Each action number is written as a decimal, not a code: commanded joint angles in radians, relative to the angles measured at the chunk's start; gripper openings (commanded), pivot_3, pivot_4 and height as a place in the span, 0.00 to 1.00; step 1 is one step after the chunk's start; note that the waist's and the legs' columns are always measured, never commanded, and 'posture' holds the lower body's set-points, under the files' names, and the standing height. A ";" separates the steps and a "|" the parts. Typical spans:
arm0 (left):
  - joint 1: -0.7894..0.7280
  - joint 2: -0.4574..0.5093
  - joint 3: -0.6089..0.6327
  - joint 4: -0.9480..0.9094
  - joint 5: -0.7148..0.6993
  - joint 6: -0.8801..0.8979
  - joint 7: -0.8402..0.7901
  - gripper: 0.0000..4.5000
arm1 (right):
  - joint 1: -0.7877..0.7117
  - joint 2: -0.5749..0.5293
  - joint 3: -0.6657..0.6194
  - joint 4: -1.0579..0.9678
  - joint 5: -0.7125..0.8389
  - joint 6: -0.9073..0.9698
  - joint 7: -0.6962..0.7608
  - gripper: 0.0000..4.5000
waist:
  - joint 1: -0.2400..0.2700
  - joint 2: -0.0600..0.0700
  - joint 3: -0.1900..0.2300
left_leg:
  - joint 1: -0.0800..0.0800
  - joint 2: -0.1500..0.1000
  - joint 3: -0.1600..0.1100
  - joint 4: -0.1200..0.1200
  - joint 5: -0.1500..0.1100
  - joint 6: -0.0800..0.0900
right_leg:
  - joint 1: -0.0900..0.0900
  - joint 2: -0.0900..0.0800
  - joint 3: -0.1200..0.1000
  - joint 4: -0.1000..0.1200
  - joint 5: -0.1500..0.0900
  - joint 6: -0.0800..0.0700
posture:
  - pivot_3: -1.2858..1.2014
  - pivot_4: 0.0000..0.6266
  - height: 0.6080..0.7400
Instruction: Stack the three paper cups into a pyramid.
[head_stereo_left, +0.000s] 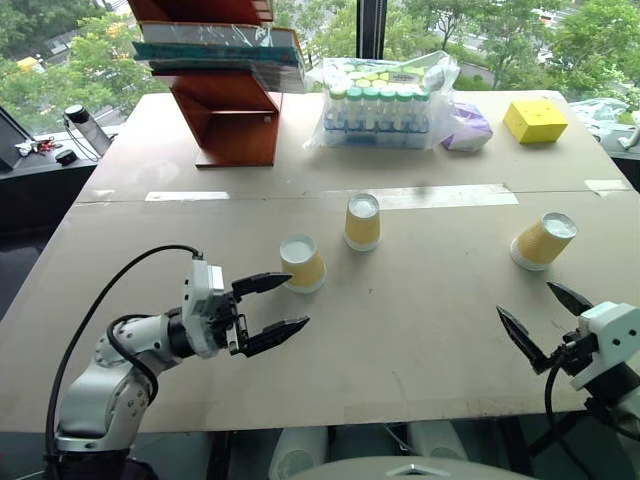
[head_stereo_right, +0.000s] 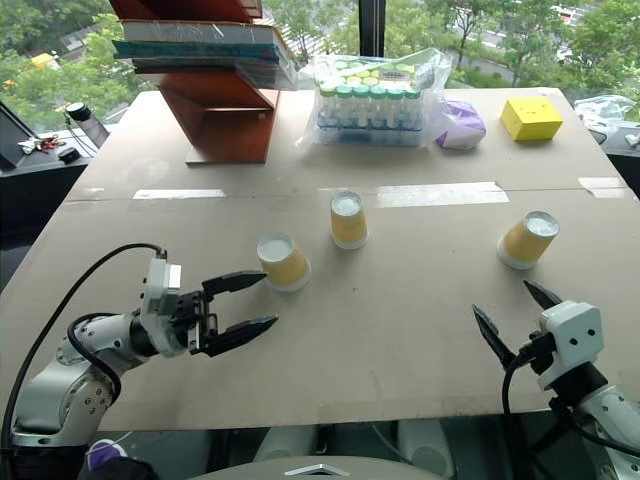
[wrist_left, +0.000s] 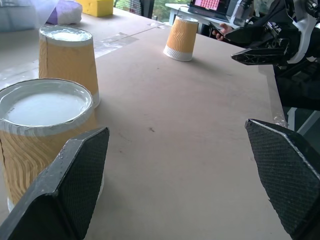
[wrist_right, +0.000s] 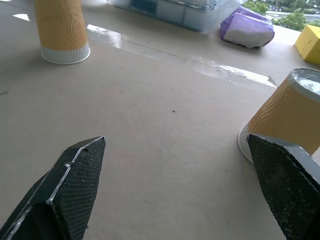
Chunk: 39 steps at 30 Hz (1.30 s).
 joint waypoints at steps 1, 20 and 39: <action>-0.015 0.007 0.010 -0.066 -0.059 0.020 -0.013 0.99 | -0.097 0.013 -0.041 0.025 -0.024 0.055 -0.113 1.00 | 0.000 0.000 0.000 | 0.000 0.000 0.000 0.000 0.000 0.000 | 0.000 0.000 0.000 0.000 0.000 0.000 | 0.52 0.24 1.00; -0.039 0.113 0.039 -0.392 -0.298 0.213 0.116 0.99 | -0.621 -0.026 -0.119 0.300 0.054 0.458 -0.339 1.00 | -0.005 0.002 0.001 | 0.000 -0.001 0.003 -0.001 0.000 0.000 | 0.000 0.002 0.002 0.001 0.000 0.000 | 0.52 0.24 1.00; -0.087 0.079 -0.006 -0.022 -0.115 0.059 -0.109 1.00 | -0.634 -0.086 -0.071 0.304 0.039 0.410 -0.231 0.47 | -0.007 0.003 0.002 | -0.001 -0.001 0.003 -0.001 0.000 0.000 | -0.001 0.002 0.002 0.000 0.002 0.003 | 0.52 0.24 1.00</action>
